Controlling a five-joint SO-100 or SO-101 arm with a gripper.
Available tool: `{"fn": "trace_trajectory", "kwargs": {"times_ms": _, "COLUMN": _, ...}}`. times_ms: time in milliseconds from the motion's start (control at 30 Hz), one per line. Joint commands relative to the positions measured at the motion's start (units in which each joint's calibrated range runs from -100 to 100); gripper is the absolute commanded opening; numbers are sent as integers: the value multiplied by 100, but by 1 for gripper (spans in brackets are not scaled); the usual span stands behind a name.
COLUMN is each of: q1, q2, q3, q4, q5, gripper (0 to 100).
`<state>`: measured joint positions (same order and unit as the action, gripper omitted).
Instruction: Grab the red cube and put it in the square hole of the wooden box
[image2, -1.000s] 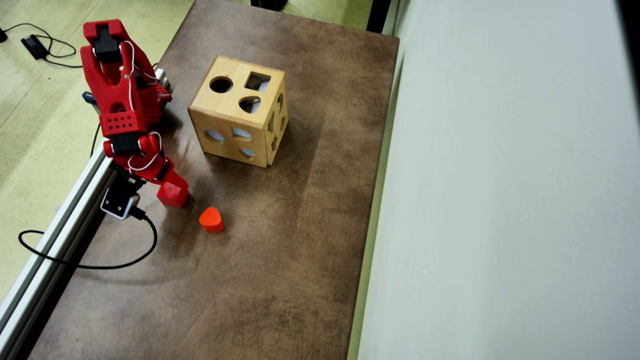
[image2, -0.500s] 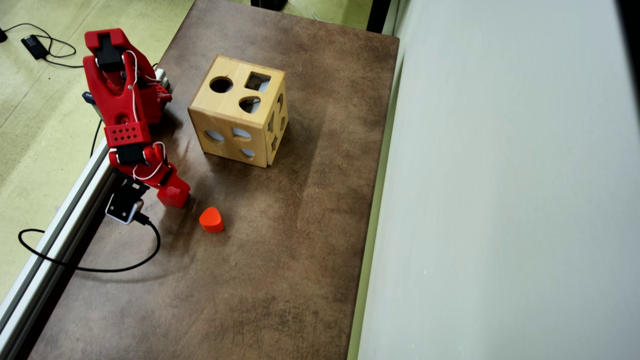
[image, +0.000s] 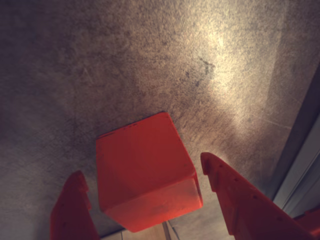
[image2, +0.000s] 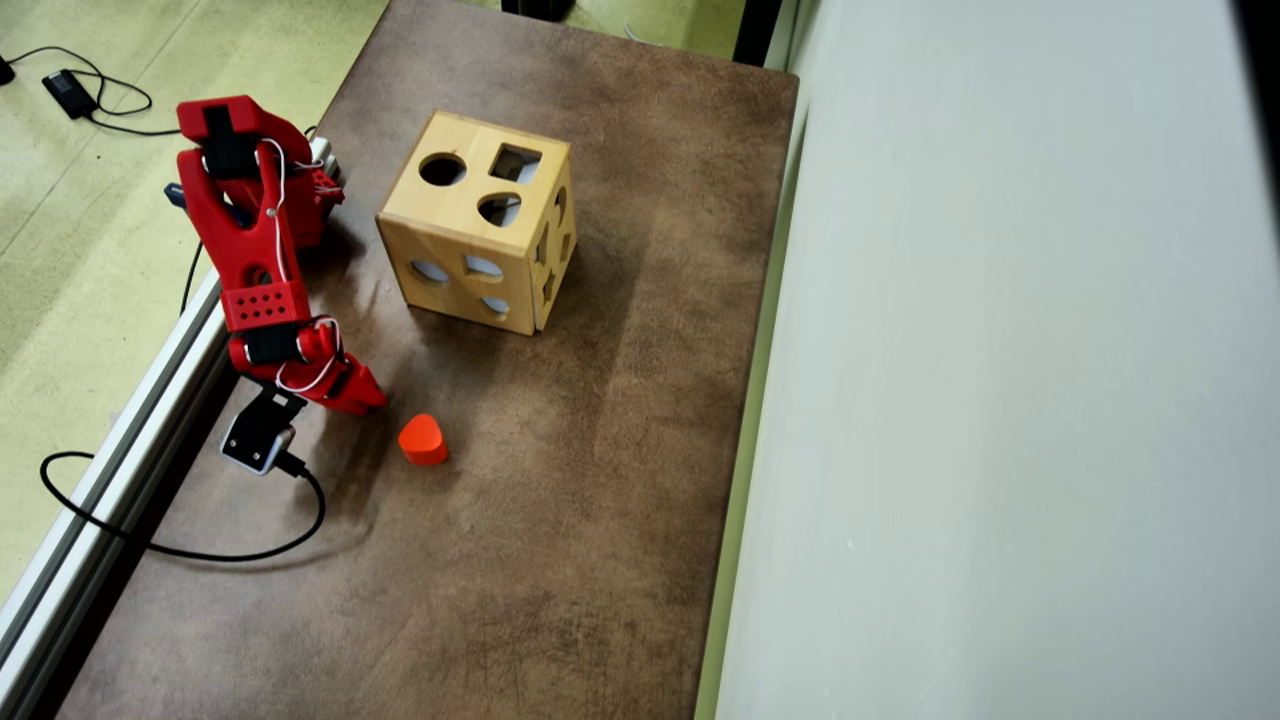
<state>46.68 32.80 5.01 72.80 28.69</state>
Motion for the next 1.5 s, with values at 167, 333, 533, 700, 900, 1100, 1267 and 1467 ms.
{"fn": "trace_trajectory", "kwargs": {"times_ms": 167, "q1": -32, "q2": -65, "q3": -206, "q4": -22, "q5": 49, "gripper": 33}}
{"fn": "trace_trajectory", "kwargs": {"times_ms": 333, "q1": -32, "q2": -65, "q3": -206, "q4": -30, "q5": 49, "gripper": 22}}
{"fn": "trace_trajectory", "kwargs": {"times_ms": 533, "q1": -32, "q2": -65, "q3": -206, "q4": -30, "q5": 39, "gripper": 8}}
{"fn": "trace_trajectory", "kwargs": {"times_ms": 700, "q1": -32, "q2": -91, "q3": -179, "q4": 82, "q5": 34, "gripper": 2}}
{"fn": "trace_trajectory", "kwargs": {"times_ms": 900, "q1": -32, "q2": -320, "q3": -206, "q4": 718, "q5": 29, "gripper": 2}}
{"fn": "trace_trajectory", "kwargs": {"times_ms": 1100, "q1": -32, "q2": -1212, "q3": -206, "q4": 1755, "q5": 20, "gripper": 2}}
{"fn": "trace_trajectory", "kwargs": {"times_ms": 1267, "q1": -32, "q2": -2231, "q3": -206, "q4": 2221, "q5": 24, "gripper": 2}}
{"fn": "trace_trajectory", "kwargs": {"times_ms": 1467, "q1": -32, "q2": -3369, "q3": -197, "q4": 2519, "q5": 24, "gripper": 2}}
